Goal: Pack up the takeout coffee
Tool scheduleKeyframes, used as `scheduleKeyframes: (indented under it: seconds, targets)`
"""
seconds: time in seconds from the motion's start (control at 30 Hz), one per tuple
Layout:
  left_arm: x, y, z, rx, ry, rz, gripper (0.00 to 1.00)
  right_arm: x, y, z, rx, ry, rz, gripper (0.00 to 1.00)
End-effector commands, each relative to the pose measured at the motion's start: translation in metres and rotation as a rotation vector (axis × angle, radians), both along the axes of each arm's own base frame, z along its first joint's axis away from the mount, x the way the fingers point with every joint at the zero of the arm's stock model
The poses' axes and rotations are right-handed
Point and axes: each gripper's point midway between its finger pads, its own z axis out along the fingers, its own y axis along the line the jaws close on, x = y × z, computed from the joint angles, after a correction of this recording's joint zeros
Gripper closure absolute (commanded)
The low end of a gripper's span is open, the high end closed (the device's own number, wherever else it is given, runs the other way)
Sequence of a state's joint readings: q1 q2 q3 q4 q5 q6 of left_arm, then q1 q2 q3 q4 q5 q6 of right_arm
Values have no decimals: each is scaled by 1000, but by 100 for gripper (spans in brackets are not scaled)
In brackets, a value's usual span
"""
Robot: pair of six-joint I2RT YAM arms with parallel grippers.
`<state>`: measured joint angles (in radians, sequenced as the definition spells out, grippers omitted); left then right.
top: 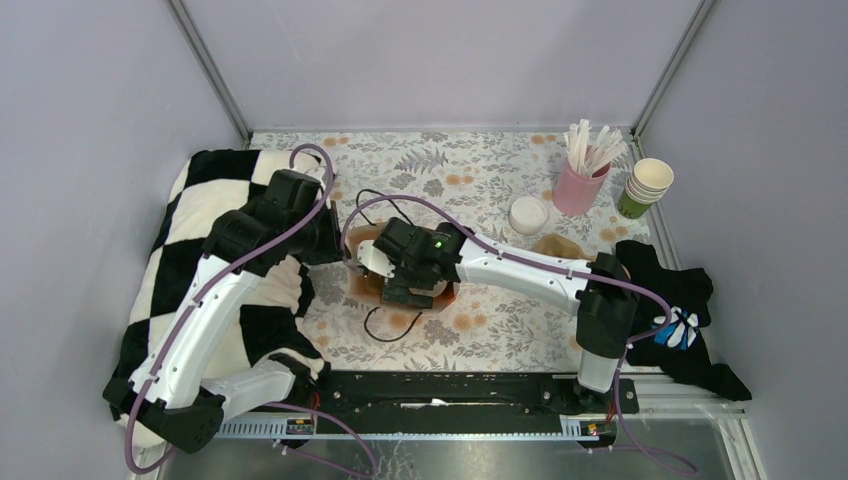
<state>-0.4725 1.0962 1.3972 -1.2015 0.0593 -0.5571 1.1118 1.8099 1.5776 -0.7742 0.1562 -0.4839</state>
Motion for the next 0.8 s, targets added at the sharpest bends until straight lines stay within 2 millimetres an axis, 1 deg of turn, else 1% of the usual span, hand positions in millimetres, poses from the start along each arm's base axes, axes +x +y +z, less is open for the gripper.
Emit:
scheduleKeyframes:
  seconds: [0.0,0.1,0.23,0.37,0.47,0.5,0.67,0.77]
  targets:
    - [-5,-16,14,-106,-68,-68,100,3,4,15,63,-42,3,0]
    - [-9,-18,8,-139,-102,-87,100,9,4,17,61,-92,1,0]
    - [-13,-18,0,-166,-166,-105,100,22,5,18,75,-217,-17,0]
    - [-14,-13,-6,-167,-236,-111,100,26,8,25,109,-264,-17,0]
    - [-14,-12,-8,-171,-283,-122,100,24,12,31,169,-276,-9,0]
    - [-14,-11,-10,-171,-289,-123,100,22,12,28,183,-271,1,0]
    - [-19,-13,-18,-177,-286,-145,100,14,17,30,250,-256,40,0]
    - [-19,-12,-21,-167,-288,-154,100,11,16,28,257,-243,42,0]
